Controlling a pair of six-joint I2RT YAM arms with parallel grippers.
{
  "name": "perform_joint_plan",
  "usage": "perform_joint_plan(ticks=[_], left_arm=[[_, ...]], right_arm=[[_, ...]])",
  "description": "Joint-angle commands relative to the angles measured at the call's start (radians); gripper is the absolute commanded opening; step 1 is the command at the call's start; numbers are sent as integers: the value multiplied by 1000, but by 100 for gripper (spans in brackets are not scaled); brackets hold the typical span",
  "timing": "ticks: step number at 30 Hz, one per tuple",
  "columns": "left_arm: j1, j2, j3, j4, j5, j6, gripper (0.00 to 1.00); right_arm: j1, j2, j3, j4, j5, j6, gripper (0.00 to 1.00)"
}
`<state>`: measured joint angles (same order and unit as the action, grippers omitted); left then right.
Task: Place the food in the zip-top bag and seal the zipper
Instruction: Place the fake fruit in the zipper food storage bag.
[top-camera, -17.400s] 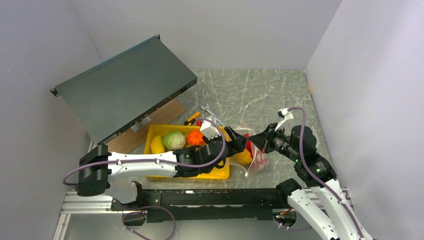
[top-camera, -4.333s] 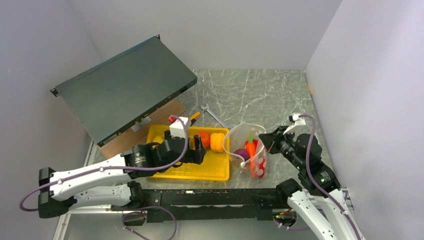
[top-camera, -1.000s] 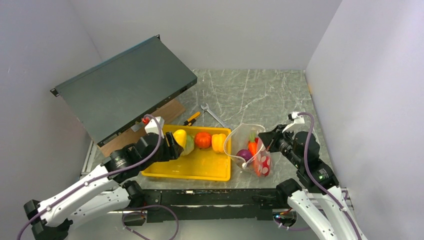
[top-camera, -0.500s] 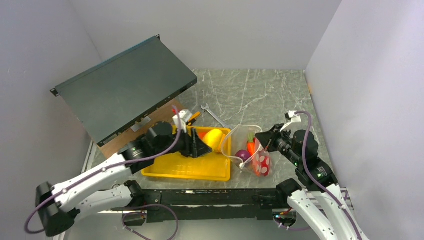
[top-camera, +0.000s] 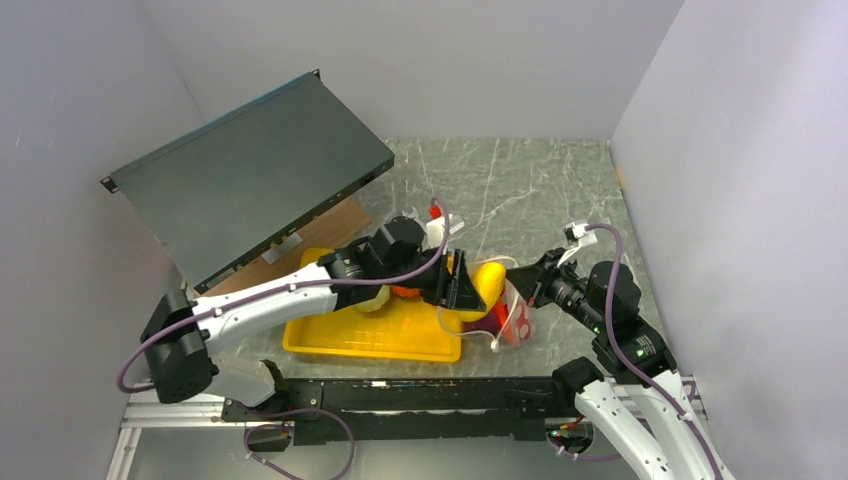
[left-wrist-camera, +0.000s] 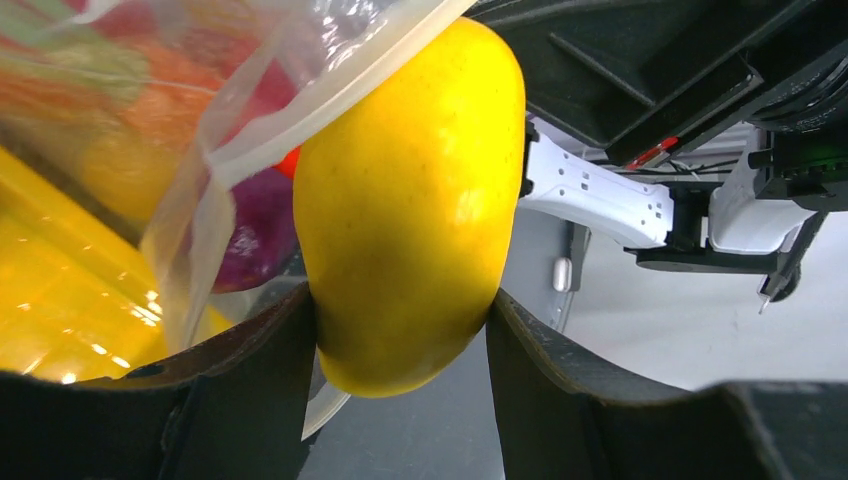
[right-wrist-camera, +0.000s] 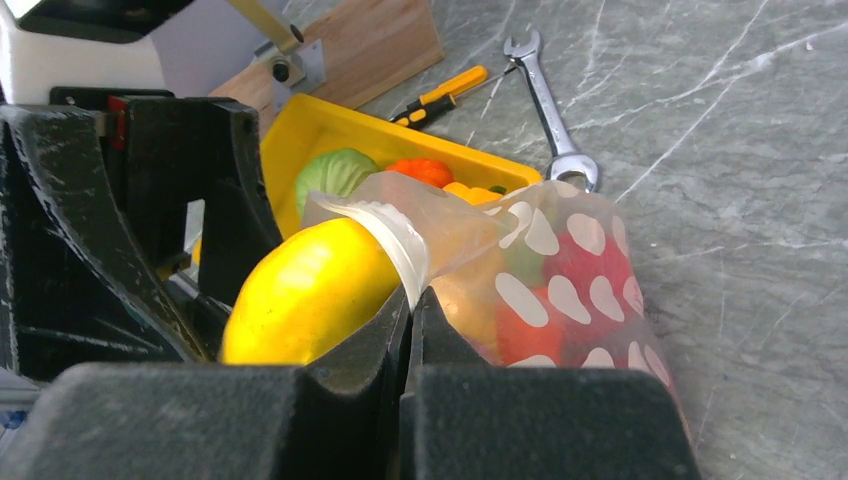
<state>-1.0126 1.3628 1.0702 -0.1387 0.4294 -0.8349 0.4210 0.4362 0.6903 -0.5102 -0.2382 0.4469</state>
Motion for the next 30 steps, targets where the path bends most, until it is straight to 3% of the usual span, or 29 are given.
perform_joint_plan(ticks=[1, 5, 11, 16, 23, 30], left_arm=[[-18, 68, 71, 28, 40, -52, 0], [-18, 83, 86, -23, -38, -114, 0], [-24, 82, 39, 40, -108, -226, 0], [-67, 83, 40, -9, -171, -210, 0], [-125, 214, 206, -217, -197, -133, 0], [-119, 239, 209, -136, -221, -198, 3]], right_arm=[[9, -14, 9, 91, -76, -7, 0], [9, -16, 7, 104, -95, 1, 0], [9, -30, 2, 100, -81, -2, 0], [9, -40, 14, 82, -27, -3, 0], [8, -55, 13, 111, -21, 13, 0], [8, -67, 7, 106, -42, 23, 0]])
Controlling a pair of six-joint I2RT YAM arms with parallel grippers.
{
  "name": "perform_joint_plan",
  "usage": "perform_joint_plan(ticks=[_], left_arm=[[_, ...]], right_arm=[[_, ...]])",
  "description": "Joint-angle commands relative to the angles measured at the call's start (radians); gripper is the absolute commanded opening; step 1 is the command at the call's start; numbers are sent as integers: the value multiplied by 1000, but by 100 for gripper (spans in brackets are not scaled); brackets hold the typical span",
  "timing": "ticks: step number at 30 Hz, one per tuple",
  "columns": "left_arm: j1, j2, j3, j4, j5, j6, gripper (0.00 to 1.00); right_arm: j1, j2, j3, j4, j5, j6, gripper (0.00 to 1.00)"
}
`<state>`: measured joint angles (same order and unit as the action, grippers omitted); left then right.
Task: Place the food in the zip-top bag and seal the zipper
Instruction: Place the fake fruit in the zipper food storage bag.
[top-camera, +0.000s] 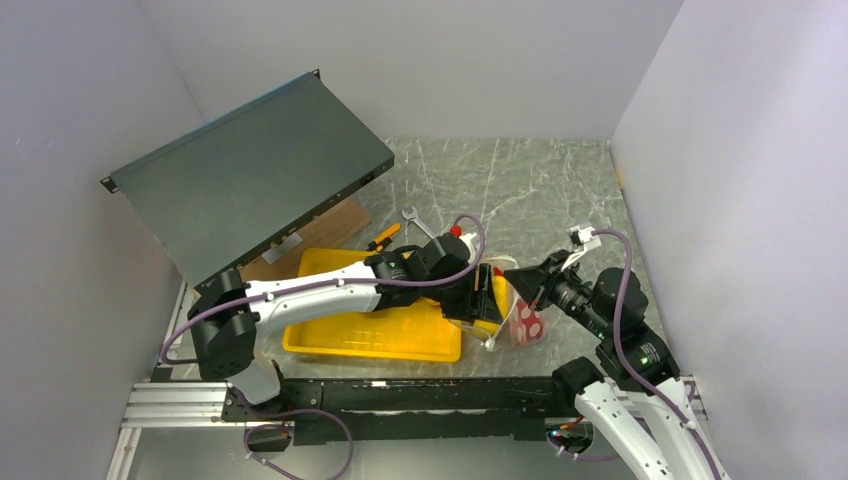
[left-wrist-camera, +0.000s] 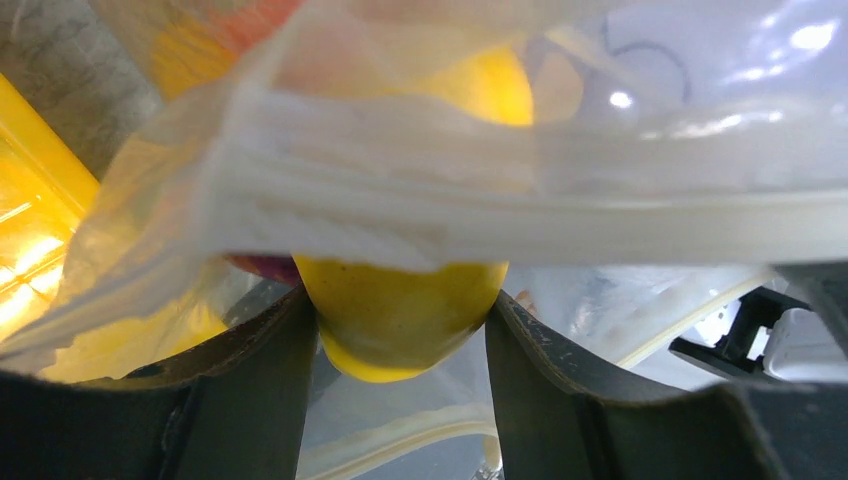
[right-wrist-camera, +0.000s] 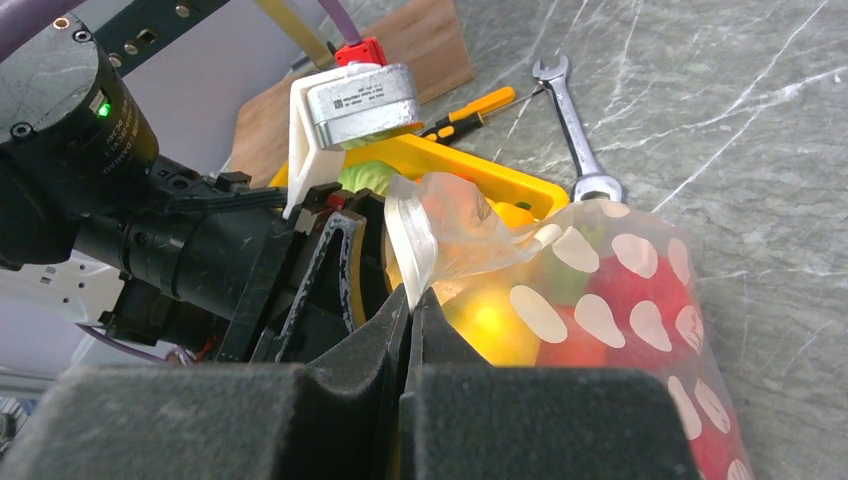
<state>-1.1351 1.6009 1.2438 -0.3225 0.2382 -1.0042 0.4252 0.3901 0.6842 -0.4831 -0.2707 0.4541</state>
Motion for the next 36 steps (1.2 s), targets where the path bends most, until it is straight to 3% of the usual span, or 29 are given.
perform_joint_plan(ticks=[1, 3, 9, 19, 27, 36], left_arm=[[3, 5, 30, 78, -25, -40, 5], [5, 13, 18, 128, -14, -63, 11], [8, 25, -30, 260, 49, -114, 46], [7, -93, -129, 290, 27, -69, 74], [6, -168, -185, 303, 14, -46, 87], [6, -296, -227, 229, -49, 41, 85]], right_arm=[[5, -24, 10, 77, -11, 18, 0], [4, -28, 4, 77, -13, 24, 0], [4, -25, -3, 66, -7, 30, 0], [4, -18, -8, 51, 26, 11, 0], [4, -8, -12, 50, 32, 6, 0], [4, 5, -13, 48, 45, 0, 0]])
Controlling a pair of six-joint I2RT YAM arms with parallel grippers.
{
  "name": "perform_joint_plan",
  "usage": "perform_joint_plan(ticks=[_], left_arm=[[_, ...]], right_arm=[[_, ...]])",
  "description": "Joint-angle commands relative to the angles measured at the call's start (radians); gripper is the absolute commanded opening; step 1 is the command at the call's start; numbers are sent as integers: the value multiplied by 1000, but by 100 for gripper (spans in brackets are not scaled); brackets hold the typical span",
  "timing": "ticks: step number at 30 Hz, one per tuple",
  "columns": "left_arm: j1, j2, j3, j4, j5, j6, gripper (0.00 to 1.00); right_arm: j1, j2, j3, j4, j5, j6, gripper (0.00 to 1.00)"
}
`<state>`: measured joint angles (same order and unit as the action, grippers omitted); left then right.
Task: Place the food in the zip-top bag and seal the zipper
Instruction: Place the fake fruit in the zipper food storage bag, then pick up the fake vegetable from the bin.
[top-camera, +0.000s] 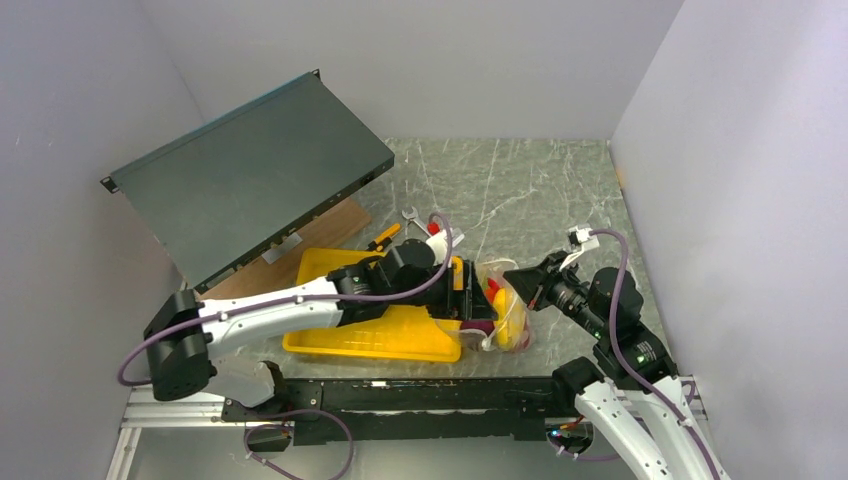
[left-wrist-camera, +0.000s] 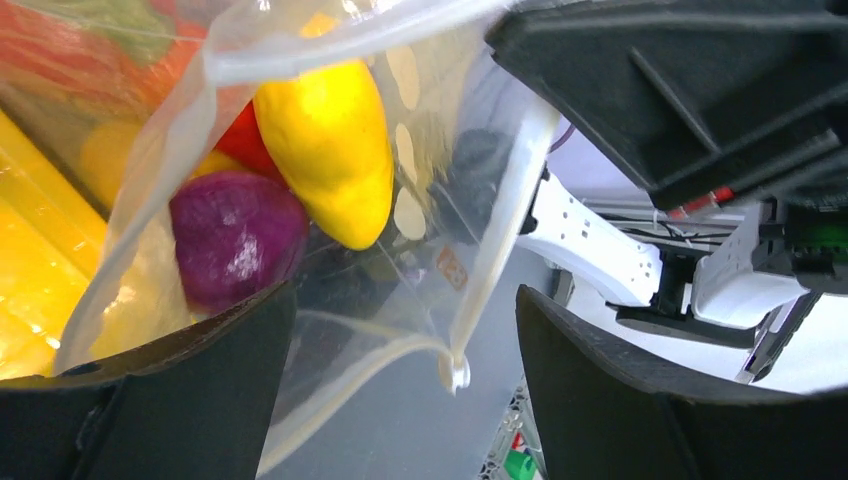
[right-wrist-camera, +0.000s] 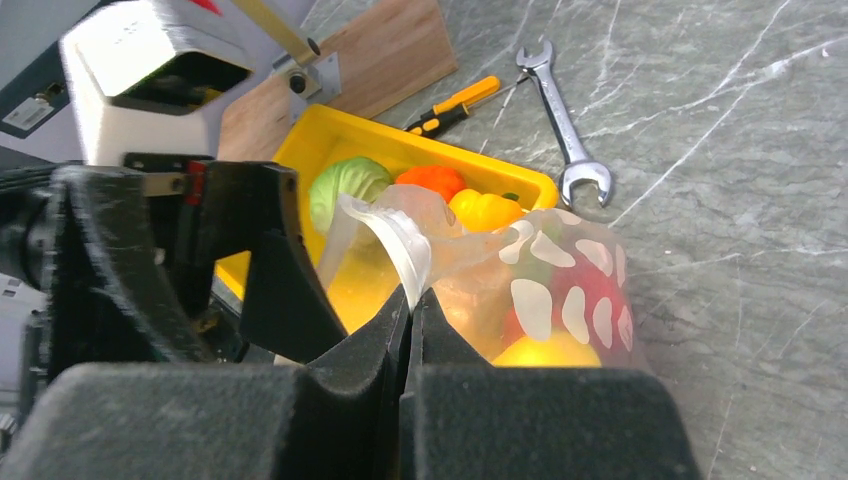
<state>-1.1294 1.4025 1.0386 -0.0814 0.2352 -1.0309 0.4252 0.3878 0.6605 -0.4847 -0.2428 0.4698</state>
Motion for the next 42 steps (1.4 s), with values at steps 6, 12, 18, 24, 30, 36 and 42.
perform_joint_plan(ticks=[6, 12, 18, 24, 30, 36, 42], left_arm=[[0, -297, -102, -37, -143, 146, 88], [0, -449, -117, -252, -362, 206, 91], [0, -502, -161, -361, -483, 171, 90], [2, -442, -180, -509, -681, -155, 91], [17, -327, -220, -413, -704, -345, 97], [75, -202, -267, -257, -663, -473, 96], [95, -129, -359, -59, -684, -681, 94]], right_arm=[[4, 11, 8, 41, 34, -16, 0], [4, 14, 9, 34, 63, -7, 0], [5, 7, 14, 24, 90, -8, 0], [5, 8, 20, 25, 96, 0, 0], [4, 10, 31, 18, 94, -1, 0], [4, 0, 42, -1, 107, -9, 0], [4, -7, 38, -4, 108, -11, 0]])
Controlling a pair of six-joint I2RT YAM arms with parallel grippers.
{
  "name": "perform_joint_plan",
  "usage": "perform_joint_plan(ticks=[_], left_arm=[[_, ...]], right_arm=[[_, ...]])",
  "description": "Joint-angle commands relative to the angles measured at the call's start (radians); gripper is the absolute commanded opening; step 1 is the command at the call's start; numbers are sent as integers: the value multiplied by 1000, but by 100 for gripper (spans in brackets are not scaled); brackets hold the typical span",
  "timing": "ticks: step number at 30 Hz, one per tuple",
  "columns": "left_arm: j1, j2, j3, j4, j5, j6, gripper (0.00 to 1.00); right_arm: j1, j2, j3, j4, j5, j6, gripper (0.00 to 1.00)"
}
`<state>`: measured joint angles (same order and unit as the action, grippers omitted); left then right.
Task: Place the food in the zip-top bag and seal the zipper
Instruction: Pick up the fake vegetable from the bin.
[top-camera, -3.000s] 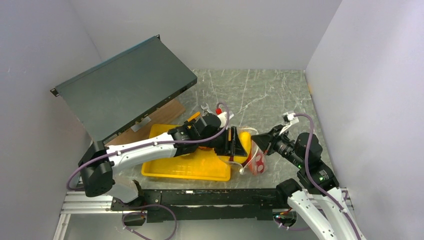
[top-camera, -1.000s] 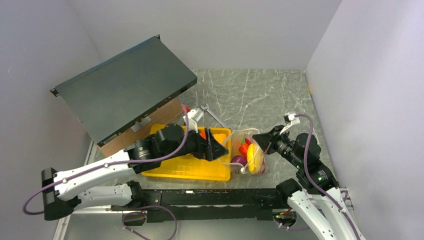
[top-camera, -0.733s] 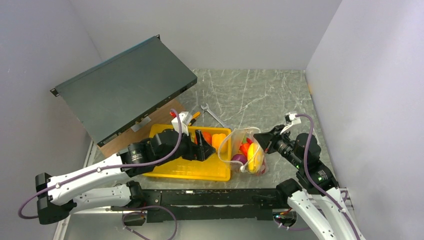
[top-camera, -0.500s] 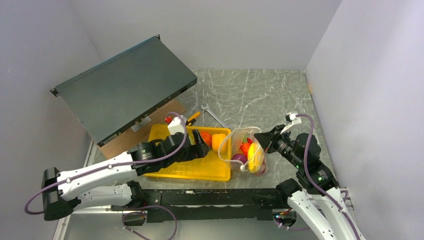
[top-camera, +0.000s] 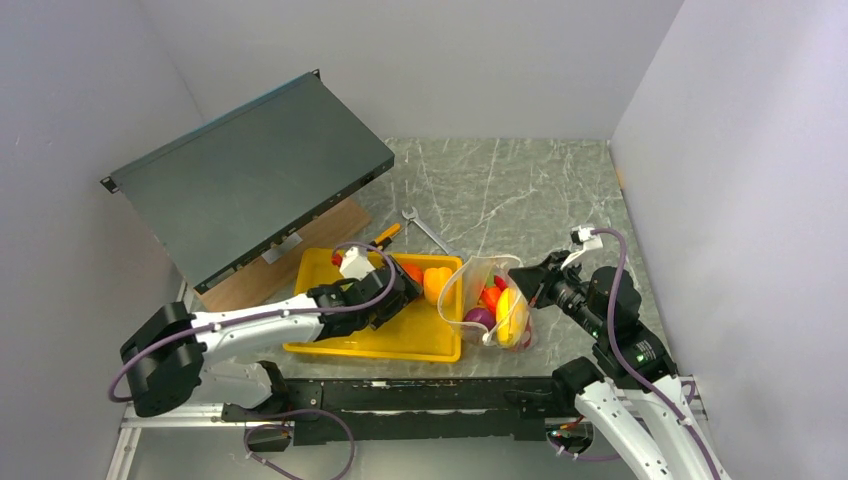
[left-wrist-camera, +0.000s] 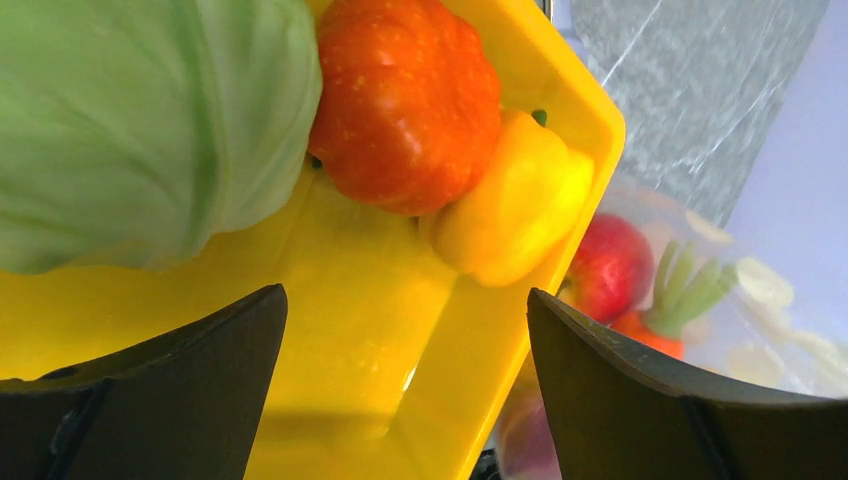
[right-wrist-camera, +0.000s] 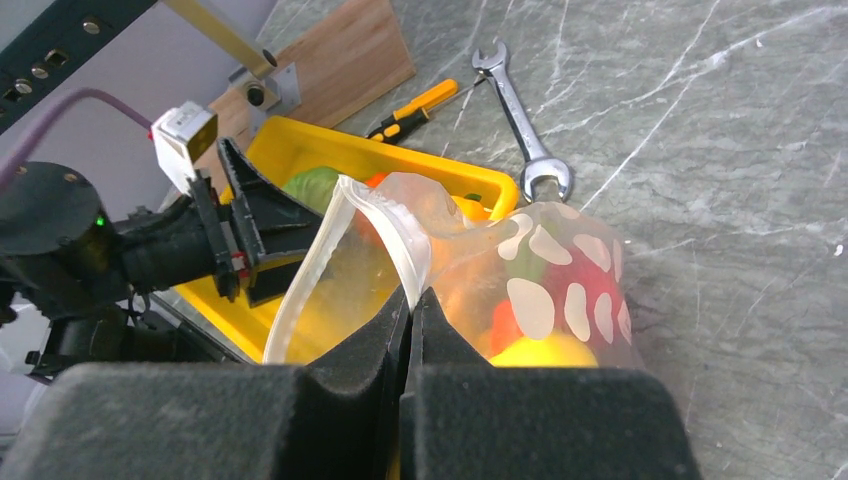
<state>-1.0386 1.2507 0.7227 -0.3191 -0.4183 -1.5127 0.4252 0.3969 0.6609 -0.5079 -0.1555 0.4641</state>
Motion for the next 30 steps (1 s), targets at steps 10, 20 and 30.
perform_joint_plan(ticks=[10, 20, 30], left_arm=[[3, 115, -94, 170, -125, -557, 85], [0, 205, -71, 227, -234, -610, 81], [-5, 248, -38, 176, -351, -622, 68]], right_arm=[[4, -29, 25, 14, 25, -10, 0], [4, -38, 20, 10, 25, -13, 0], [5, -40, 17, 6, 22, -12, 0]])
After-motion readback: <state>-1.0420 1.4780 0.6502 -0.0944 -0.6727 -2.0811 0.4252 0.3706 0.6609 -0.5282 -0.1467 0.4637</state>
